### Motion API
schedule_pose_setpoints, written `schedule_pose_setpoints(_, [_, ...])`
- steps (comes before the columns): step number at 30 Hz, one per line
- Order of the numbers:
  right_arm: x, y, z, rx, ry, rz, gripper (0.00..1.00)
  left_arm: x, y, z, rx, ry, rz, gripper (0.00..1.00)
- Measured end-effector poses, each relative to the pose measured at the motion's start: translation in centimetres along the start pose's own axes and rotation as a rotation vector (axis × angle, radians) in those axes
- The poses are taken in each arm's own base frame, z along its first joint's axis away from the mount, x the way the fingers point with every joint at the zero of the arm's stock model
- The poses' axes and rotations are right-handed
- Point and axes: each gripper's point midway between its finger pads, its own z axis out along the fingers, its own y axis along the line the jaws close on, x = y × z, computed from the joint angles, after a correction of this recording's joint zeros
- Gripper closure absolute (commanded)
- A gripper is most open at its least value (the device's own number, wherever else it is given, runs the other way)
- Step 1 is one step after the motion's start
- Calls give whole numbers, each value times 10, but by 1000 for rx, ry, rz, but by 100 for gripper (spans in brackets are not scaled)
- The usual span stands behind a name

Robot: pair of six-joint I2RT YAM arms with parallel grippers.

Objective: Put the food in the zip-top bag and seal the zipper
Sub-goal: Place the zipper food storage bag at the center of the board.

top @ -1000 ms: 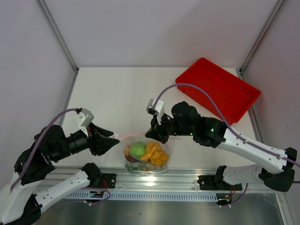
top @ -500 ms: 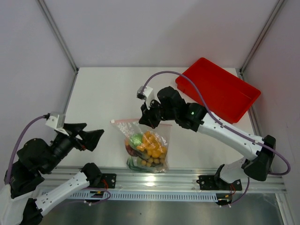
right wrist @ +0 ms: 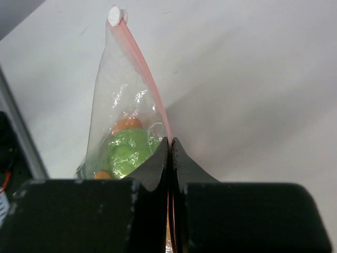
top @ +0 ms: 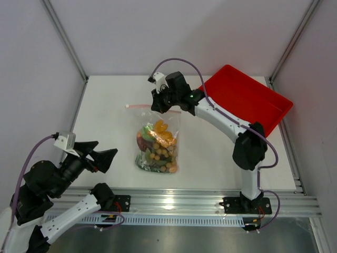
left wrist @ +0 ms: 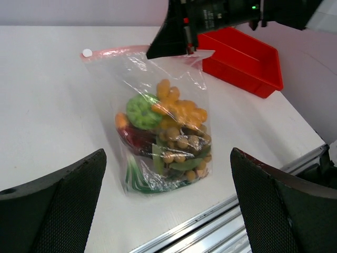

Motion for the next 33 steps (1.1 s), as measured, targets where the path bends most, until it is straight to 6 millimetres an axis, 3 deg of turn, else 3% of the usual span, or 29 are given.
schedule_pose_setpoints(8, [12,-80,59,71,22,33,100,-4,9,-16,5,-92,-28,1])
schedule_pose_setpoints(12, [37,-123,84,104,55,78,100,-3,12,-17,-3,-101,-27,0])
schedule_pose_setpoints(17, [68,-159,102,107,85,155,100,3,12,-11,-6,-90,-12,1])
schedule_pose_setpoints(22, [88,-174,109,97,100,224,100,4,12,-11,-4,-99,-13,1])
schedule_pose_setpoints(28, [86,-169,117,68,78,254,98,5,13,-14,2,-107,-20,1])
schedule_pose_setpoints(31, [81,-167,119,58,58,268,81,7,13,-15,9,-104,-26,1])
schedule_pose_setpoints(33, [79,-167,119,59,50,279,57,9,9,-15,27,-96,-25,1])
